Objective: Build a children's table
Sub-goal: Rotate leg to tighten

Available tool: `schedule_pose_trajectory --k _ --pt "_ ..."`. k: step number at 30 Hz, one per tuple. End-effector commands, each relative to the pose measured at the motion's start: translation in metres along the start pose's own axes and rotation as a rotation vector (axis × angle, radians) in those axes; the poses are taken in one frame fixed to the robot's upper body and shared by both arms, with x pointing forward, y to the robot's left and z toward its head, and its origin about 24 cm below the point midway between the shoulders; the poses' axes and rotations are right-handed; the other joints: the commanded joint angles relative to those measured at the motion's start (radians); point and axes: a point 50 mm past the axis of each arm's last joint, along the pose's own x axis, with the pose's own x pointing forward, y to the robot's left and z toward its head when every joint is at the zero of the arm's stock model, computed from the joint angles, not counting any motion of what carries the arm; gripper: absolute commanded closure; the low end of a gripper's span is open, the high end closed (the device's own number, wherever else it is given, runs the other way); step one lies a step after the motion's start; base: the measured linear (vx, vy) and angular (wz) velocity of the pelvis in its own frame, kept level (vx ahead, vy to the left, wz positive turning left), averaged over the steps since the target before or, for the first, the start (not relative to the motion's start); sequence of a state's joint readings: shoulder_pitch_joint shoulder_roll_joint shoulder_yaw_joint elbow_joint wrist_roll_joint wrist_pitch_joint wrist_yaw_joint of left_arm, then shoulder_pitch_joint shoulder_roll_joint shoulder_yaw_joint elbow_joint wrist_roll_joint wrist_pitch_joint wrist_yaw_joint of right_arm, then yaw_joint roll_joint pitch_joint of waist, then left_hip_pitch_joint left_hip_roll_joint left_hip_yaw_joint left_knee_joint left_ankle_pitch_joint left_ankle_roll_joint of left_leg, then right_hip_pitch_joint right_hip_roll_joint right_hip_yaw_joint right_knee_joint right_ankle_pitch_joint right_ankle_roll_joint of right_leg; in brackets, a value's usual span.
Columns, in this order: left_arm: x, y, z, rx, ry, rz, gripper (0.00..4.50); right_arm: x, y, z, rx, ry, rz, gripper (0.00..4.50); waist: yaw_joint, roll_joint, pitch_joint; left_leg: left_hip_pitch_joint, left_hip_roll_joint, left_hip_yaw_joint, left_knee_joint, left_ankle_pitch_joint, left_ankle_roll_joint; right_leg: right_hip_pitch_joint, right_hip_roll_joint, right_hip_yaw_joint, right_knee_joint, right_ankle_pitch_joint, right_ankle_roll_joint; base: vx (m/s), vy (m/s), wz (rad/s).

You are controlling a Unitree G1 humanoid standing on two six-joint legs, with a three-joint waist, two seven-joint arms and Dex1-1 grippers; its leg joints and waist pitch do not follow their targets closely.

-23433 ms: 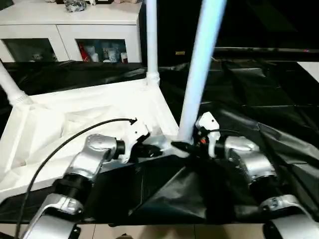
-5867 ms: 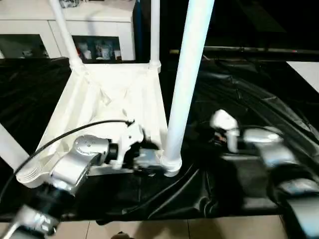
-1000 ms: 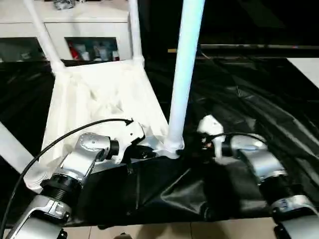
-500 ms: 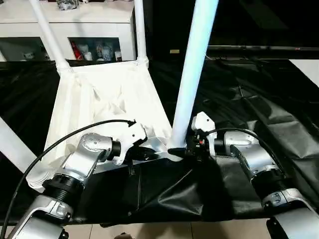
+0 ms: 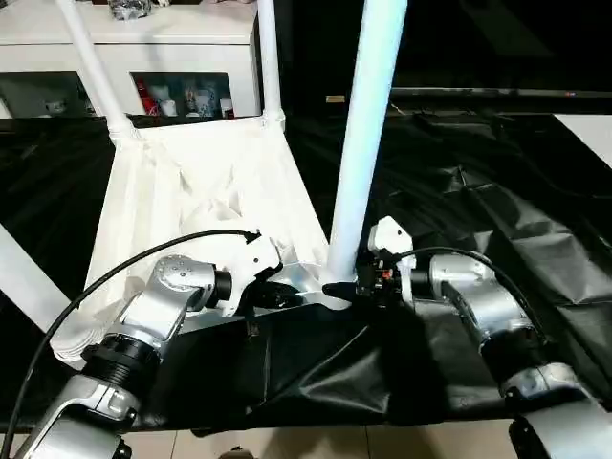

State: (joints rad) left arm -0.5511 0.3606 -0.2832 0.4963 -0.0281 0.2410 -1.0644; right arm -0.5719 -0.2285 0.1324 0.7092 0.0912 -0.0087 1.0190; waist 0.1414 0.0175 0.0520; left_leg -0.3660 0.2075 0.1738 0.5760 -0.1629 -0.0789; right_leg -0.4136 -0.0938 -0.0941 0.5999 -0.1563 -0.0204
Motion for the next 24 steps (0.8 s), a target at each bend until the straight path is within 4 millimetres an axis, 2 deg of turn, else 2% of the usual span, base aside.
schedule_pose_trajectory --k 1,2,3,4,5,6,7,8,9,10,11,12,13,15,16,17,19,23,24 --pt "0.009 0.006 0.005 -0.046 -0.028 0.098 4.50 0.008 0.000 -0.004 0.076 -0.040 -0.120 1.78 -0.009 -0.007 -0.068 0.010 0.018 -0.001 -0.065 -0.254 0.021 0.054 -0.052 0.046 -0.075 -0.317 -0.169 0.000 0.000 0.00" --pt "0.016 0.011 0.005 -0.074 -0.009 0.177 4.50 0.014 0.000 -0.007 0.115 -0.057 -0.215 1.78 -0.011 -0.003 -0.069 0.010 0.018 -0.003 -0.066 -0.263 0.006 0.054 -0.053 0.045 -0.075 -0.343 -0.158 0.000 0.000 0.00" --pt "0.016 0.011 0.005 -0.074 -0.009 0.177 4.50 0.014 0.000 -0.007 0.115 -0.057 -0.215 1.78 -0.015 -0.003 -0.066 0.012 0.017 -0.002 -0.068 -0.277 0.002 0.051 -0.051 0.045 -0.082 -0.364 -0.151 0.000 0.000 0.00" --pt "0.025 0.015 0.007 -0.116 0.003 0.273 4.50 0.022 -0.001 -0.010 0.159 -0.048 -0.342 1.80 -0.017 -0.004 -0.067 0.014 0.016 -0.004 -0.068 -0.297 -0.005 0.052 -0.053 0.044 -0.085 -0.390 -0.141 0.000 0.000 0.00" --pt "0.028 0.016 0.007 -0.123 0.005 0.292 4.50 0.025 -0.001 -0.011 0.169 -0.038 -0.378 1.80 -0.019 0.000 -0.066 0.014 0.015 -0.003 -0.067 -0.297 -0.009 0.051 -0.053 0.044 -0.085 -0.395 -0.138 0.000 0.000 0.00" --pt "0.037 0.018 0.011 -0.133 0.010 0.351 4.50 0.033 -0.001 -0.014 0.185 -0.010 -0.472 1.80 -0.028 0.001 -0.065 0.017 0.009 -0.005 -0.067 -0.321 -0.014 0.048 -0.051 0.040 -0.094 -0.443 -0.122 0.000 0.000 0.00" --pt "0.039 0.018 0.012 -0.133 0.009 0.359 4.50 0.035 -0.001 -0.014 0.188 -0.005 -0.490 1.80 -0.031 0.000 -0.064 0.018 0.008 -0.004 -0.067 -0.329 -0.014 0.047 -0.051 0.039 -0.098 -0.461 -0.116 0.000 0.000 0.00" --pt "0.045 0.018 0.015 -0.130 0.007 0.379 4.50 0.041 0.000 -0.013 0.196 0.005 -0.536 1.80 -0.035 0.006 -0.063 0.021 0.006 -0.005 -0.065 -0.343 -0.012 0.043 -0.051 0.038 -0.105 -0.492 -0.103 0.000 0.000 0.00" --pt "0.048 0.018 0.017 -0.130 0.002 0.383 4.50 0.045 0.002 -0.011 0.207 -0.009 -0.537 1.80 -0.037 0.005 -0.063 0.021 0.006 -0.006 -0.065 -0.346 -0.010 0.044 -0.052 0.036 -0.107 -0.501 -0.097 0.000 0.000 0.00" --pt "0.050 0.017 0.020 -0.122 -0.007 0.386 4.50 0.051 0.006 -0.007 0.206 -0.031 -0.508 1.80 -0.037 0.007 -0.065 0.018 0.004 -0.009 -0.067 -0.345 -0.001 0.050 -0.052 0.033 -0.109 -0.513 -0.086 0.000 0.000 0.00" --pt "0.054 0.016 0.024 -0.107 -0.020 0.368 4.50 0.059 0.012 0.000 0.171 -0.054 -0.453 1.80 -0.037 0.004 -0.065 0.018 0.005 -0.006 -0.066 -0.349 0.012 0.046 -0.051 0.033 -0.115 -0.515 -0.078 0.000 0.000 0.00" --pt "0.056 0.015 0.025 -0.103 -0.023 0.358 4.50 0.062 0.015 0.002 0.153 -0.059 -0.435 1.80 -0.037 0.005 -0.065 0.017 0.005 -0.007 -0.067 -0.349 0.018 0.048 -0.051 0.034 -0.114 -0.511 -0.078 0.000 0.000 0.00" --pt "0.056 0.014 0.027 -0.082 -0.029 0.339 4.50 0.063 0.017 0.006 0.114 -0.079 -0.403 1.80 -0.036 0.010 -0.065 0.015 0.005 -0.008 -0.068 -0.351 0.018 0.049 -0.052 0.033 -0.112 -0.510 -0.079 0.000 0.000 0.00" --pt "0.056 0.013 0.028 -0.067 -0.032 0.327 4.50 0.064 0.018 0.009 0.088 -0.092 -0.383 1.80 -0.036 0.008 -0.069 0.014 0.008 -0.009 -0.069 -0.343 0.020 0.051 -0.052 0.035 -0.109 -0.482 -0.086 0.000 0.000 0.00" --pt "0.056 0.012 0.030 -0.053 -0.039 0.302 4.50 0.064 0.020 0.012 0.075 -0.122 -0.340 1.24 -0.036 0.008 -0.068 0.013 0.009 -0.009 -0.070 -0.343 0.023 0.051 -0.052 0.035 -0.108 -0.475 -0.089 0.000 0.000 0.00" --pt "0.054 0.010 0.030 -0.038 -0.050 0.273 4.50 0.061 0.019 0.016 0.063 -0.146 -0.293 1.24 -0.035 0.006 -0.069 0.013 0.009 -0.008 -0.070 -0.343 0.027 0.052 -0.053 0.035 -0.108 -0.467 -0.094 0.000 0.000 0.00" --pt "0.049 0.008 0.028 -0.005 -0.069 0.207 4.50 0.050 0.012 0.021 0.037 -0.166 -0.216 0.92 -0.032 0.004 -0.070 0.010 0.012 -0.008 -0.070 -0.331 0.042 0.056 -0.054 0.036 -0.103 -0.439 -0.104 0.000 0.000 0.00" --pt "0.038 0.003 0.023 0.040 -0.091 0.105 4.50 0.025 -0.001 0.024 -0.010 -0.146 -0.101 0.65 -0.027 0.001 -0.073 0.002 0.016 -0.004 -0.066 -0.279 0.062 0.061 -0.053 0.037 -0.089 -0.353 -0.140 0.000 0.000 0.00" --pt "0.036 0.002 0.022 0.050 -0.098 0.085 4.50 0.021 -0.003 0.025 -0.012 -0.141 -0.072 0.52 -0.027 0.001 -0.073 0.002 0.016 -0.004 -0.066 -0.279 0.062 0.061 -0.053 0.037 -0.089 -0.353 -0.140 0.000 0.000 0.00"
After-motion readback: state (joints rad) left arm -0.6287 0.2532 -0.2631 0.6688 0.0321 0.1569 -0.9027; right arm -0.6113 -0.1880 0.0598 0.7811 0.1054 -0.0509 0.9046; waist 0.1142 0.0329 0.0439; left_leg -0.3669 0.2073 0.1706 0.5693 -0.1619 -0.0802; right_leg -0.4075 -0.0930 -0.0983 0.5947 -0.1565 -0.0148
